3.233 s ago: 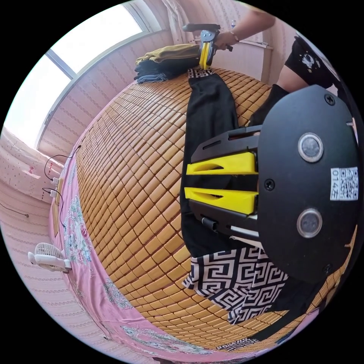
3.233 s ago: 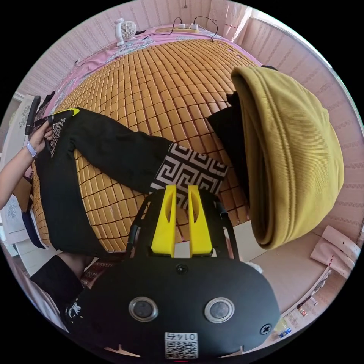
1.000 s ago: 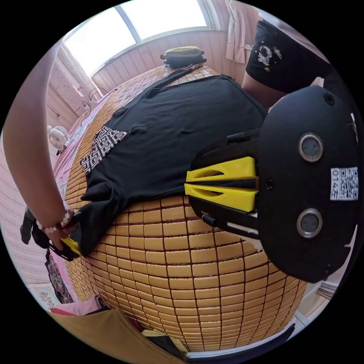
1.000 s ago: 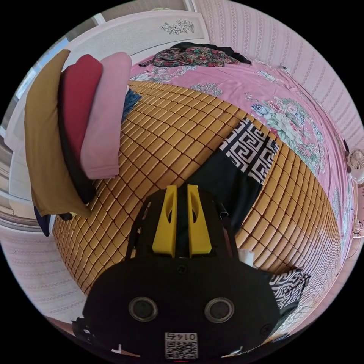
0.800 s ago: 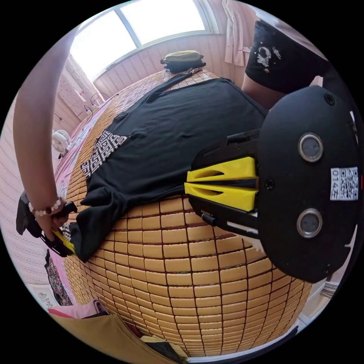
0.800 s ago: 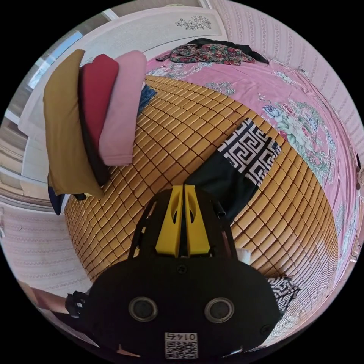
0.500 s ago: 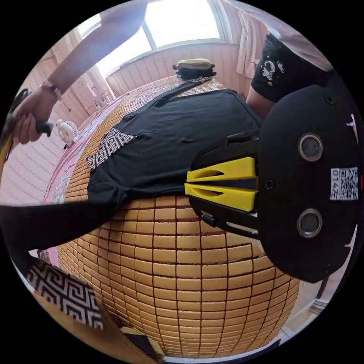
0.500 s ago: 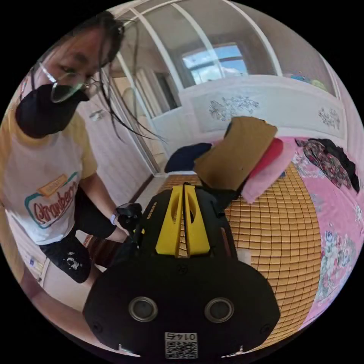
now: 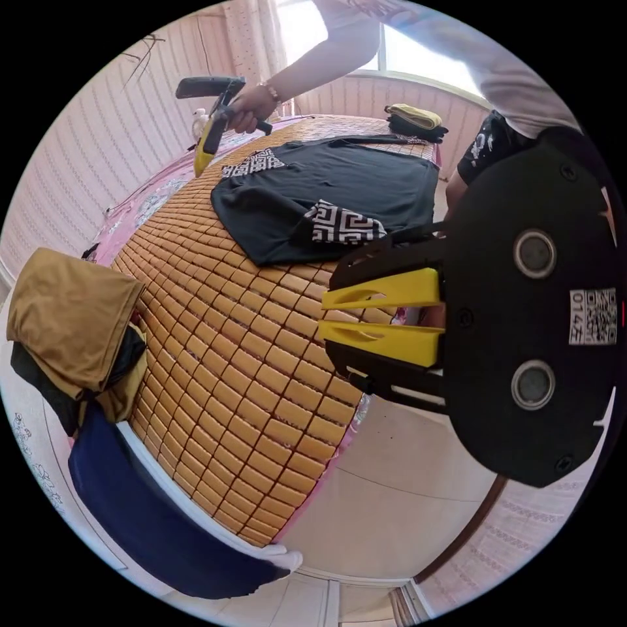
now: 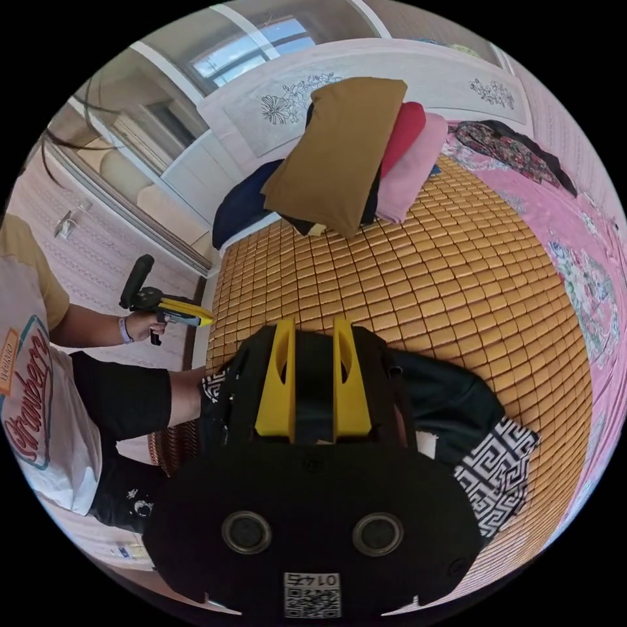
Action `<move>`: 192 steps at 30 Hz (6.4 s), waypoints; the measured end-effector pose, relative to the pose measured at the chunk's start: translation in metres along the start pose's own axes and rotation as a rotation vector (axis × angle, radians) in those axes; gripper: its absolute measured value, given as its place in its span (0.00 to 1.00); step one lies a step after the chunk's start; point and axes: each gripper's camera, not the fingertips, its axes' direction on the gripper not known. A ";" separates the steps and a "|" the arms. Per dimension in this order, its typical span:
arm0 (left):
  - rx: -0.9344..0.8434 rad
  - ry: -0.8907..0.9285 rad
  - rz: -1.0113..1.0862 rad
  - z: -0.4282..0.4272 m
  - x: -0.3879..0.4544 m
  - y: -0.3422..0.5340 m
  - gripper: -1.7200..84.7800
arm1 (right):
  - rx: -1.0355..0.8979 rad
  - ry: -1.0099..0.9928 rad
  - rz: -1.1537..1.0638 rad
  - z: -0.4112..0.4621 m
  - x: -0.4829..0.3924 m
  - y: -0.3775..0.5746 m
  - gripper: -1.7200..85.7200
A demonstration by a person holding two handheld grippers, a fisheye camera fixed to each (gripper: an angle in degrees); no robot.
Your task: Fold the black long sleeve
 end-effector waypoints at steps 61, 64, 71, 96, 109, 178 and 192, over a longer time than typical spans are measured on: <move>0.139 -0.127 -0.177 -0.026 -0.123 -0.090 0.01 | 0.126 0.332 0.502 0.012 -0.011 0.106 0.06; 0.108 -0.149 -0.177 -0.025 -0.115 -0.098 0.01 | 0.120 0.298 0.556 0.002 -0.033 0.150 0.06; 0.343 0.063 0.101 -0.077 -0.010 -0.119 0.01 | 0.108 0.170 0.745 -0.016 -0.068 0.244 0.05; -0.336 0.255 0.826 0.110 0.345 -0.041 0.09 | 0.095 0.280 1.181 -0.066 -0.169 0.457 0.09; -0.103 -0.014 0.711 0.103 0.359 -0.121 0.10 | -0.050 0.429 1.044 -0.057 -0.196 0.423 0.03; -0.275 0.060 1.523 0.320 0.804 -0.002 0.07 | 0.559 0.821 1.814 -0.042 -0.285 0.760 0.03; -0.110 0.407 1.273 0.213 0.719 -0.092 0.01 | 0.900 0.543 0.902 -0.133 -0.302 0.664 0.03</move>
